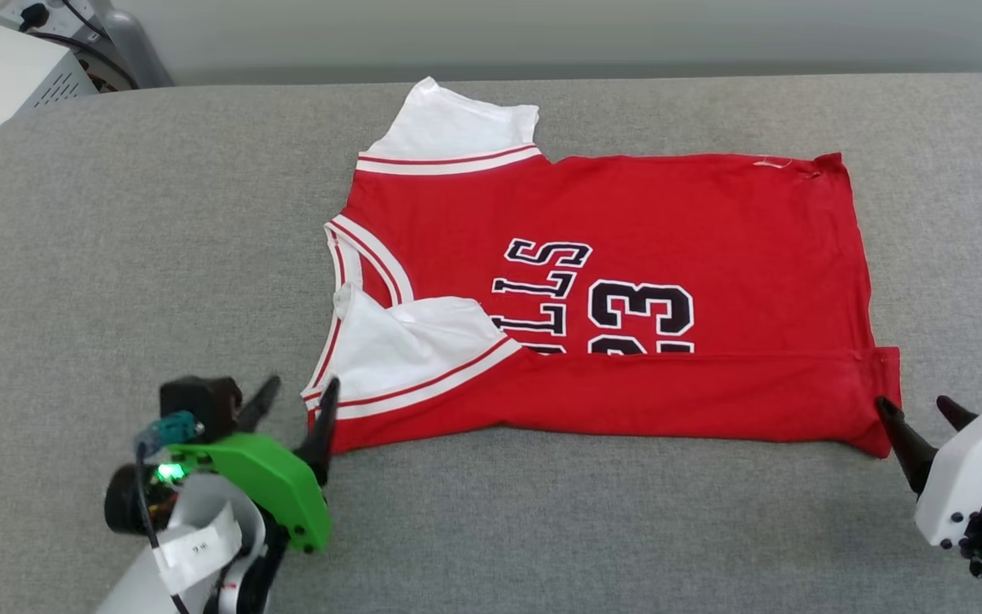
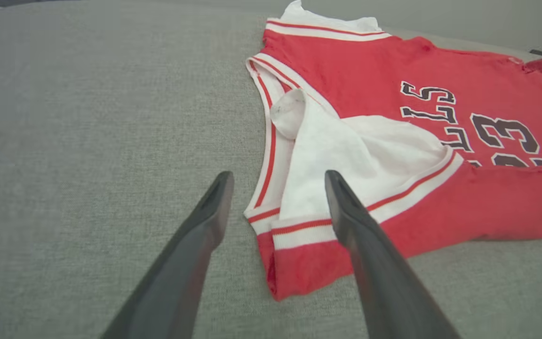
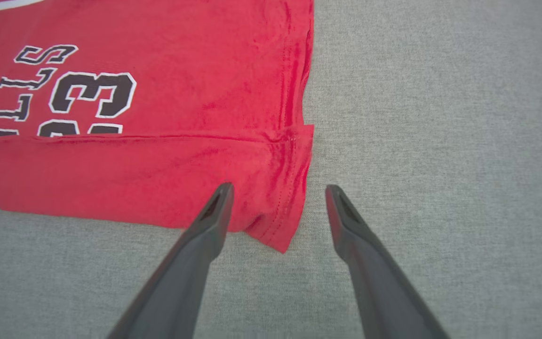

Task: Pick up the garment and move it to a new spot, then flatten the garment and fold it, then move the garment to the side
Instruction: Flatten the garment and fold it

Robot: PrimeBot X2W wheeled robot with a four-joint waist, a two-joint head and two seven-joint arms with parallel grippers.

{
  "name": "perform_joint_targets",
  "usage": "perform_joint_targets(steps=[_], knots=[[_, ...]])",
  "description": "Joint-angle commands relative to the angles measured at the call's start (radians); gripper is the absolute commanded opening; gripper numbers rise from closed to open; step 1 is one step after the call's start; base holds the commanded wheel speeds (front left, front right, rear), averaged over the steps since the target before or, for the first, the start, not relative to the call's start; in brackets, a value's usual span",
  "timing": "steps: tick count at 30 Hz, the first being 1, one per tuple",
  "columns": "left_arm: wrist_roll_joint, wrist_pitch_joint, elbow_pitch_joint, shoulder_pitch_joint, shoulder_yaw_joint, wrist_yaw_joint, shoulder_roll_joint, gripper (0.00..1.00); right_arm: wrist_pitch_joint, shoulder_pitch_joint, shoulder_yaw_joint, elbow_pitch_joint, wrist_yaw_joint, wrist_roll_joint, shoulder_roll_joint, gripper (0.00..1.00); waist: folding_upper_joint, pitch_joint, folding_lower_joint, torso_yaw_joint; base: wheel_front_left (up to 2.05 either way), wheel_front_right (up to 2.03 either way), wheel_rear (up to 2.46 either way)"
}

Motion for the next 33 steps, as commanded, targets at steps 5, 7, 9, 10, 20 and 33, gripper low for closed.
perform_joint_targets(steps=[5, 7, 9, 10, 20, 33], knots=[[-0.016, 0.115, -0.069, 0.044, -0.032, 0.026, 0.033, 1.00, 0.028, 0.036, -0.031, -0.071, -0.001, -0.041, 0.068, 1.00, 0.0107, 0.028, 0.0000, -0.016, 0.00, 0.00, 0.00], [-0.004, 0.147, -0.084, 0.044, -0.041, 0.043, 0.046, 1.00, 0.031, 0.039, -0.027, -0.087, -0.001, -0.049, 0.082, 1.00, 0.0107, 0.040, 0.0000, -0.024, 0.00, 0.00, 0.00], [0.005, 0.167, -0.087, 0.040, -0.041, 0.065, 0.053, 1.00, 0.028, 0.037, -0.024, -0.097, -0.001, -0.052, 0.091, 1.00, 0.0107, 0.050, 0.0000, -0.032, 0.00, 0.00, 0.00], [0.014, 0.173, -0.085, 0.037, -0.041, 0.077, 0.057, 1.00, 0.027, 0.036, -0.023, -0.100, -0.001, -0.053, 0.095, 1.00, 0.0107, 0.053, 0.0000, -0.034, 0.00, 0.00, 0.00], [0.047, 0.247, -0.021, 0.027, -0.053, 0.152, 0.072, 1.00, 0.020, 0.031, 0.000, -0.112, -0.001, -0.058, 0.099, 1.00, 0.0107, 0.089, 0.0000, -0.064, 0.00, 0.00, 0.00], [-0.014, 0.244, -0.015, 0.028, -0.076, 0.072, 0.041, 0.00, 0.041, 0.038, -0.006, -0.108, -0.001, -0.086, 0.054, 1.00, 0.0107, 0.054, 0.0000, -0.023, 0.00, 0.00, 0.00]])
